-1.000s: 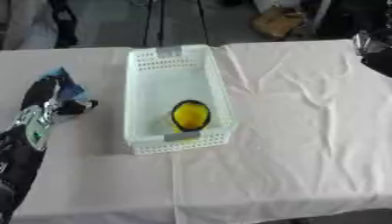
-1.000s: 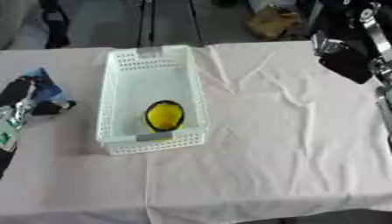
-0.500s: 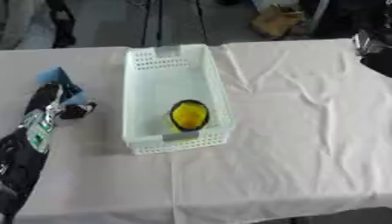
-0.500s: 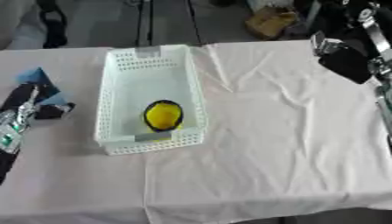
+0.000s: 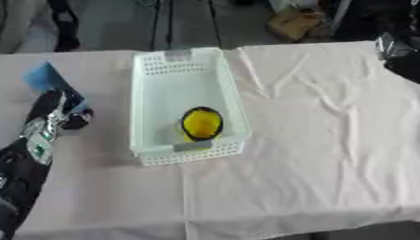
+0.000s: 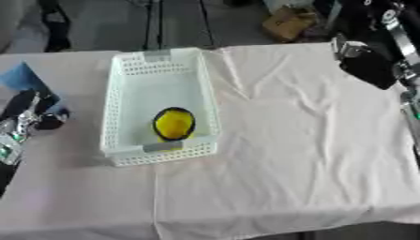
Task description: Pick up objects on the table and place them in the box.
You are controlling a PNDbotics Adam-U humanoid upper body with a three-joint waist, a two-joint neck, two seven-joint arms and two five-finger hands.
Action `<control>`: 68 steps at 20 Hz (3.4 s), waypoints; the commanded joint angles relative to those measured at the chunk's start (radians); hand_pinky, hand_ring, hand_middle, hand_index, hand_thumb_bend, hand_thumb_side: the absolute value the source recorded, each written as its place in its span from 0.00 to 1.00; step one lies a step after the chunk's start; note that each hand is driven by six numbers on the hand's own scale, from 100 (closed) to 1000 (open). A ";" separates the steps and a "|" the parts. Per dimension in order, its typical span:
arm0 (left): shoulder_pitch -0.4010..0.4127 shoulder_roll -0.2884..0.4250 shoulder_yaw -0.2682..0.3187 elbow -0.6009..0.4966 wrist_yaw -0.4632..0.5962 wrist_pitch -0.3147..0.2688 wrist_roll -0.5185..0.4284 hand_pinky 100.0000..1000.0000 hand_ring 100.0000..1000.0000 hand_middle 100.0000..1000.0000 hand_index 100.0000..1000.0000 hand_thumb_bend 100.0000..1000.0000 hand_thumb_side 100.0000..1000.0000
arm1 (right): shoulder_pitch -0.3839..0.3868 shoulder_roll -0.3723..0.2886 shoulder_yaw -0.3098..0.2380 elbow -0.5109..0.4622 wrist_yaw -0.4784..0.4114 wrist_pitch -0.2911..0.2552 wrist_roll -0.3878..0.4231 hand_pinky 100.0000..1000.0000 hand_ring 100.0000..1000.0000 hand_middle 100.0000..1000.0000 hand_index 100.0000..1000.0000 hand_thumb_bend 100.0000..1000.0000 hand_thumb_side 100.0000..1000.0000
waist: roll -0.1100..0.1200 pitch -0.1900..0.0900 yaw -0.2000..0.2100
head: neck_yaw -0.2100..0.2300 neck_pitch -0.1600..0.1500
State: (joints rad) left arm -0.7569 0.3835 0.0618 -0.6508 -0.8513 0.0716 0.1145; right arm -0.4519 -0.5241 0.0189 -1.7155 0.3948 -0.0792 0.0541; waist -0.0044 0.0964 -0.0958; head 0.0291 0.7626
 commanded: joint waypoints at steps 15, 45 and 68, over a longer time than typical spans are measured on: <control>-0.075 0.179 -0.090 -0.327 0.233 -0.160 -0.341 0.04 0.21 0.25 0.15 0.00 0.00 | -0.014 -0.023 -0.010 -0.003 -0.001 -0.005 0.009 0.56 0.64 0.80 0.86 0.00 0.40 | 0.008 -0.025 0.001 | -0.012 0.001; -0.093 0.103 -0.251 -0.500 -0.073 -0.770 -0.851 0.84 0.88 0.86 0.82 0.79 0.93 | -0.031 -0.017 0.003 -0.008 -0.003 -0.009 0.023 0.56 0.64 0.80 0.86 0.00 0.40 | 0.022 -0.024 -0.043 | -0.013 -0.012; 0.561 0.079 0.246 -1.145 0.922 -0.311 0.034 0.55 0.67 0.64 0.79 0.26 0.83 | 0.006 -0.020 -0.025 -0.001 0.001 0.003 -0.019 0.56 0.64 0.80 0.87 0.00 0.41 | 0.003 -0.025 0.067 | 0.030 0.007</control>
State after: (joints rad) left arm -0.1898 0.4531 0.2876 -1.7721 0.0813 -0.2466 0.1355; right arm -0.4348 -0.5241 0.0062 -1.7074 0.3948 -0.0763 0.0407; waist -0.0020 0.0807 -0.0272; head 0.0414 0.7629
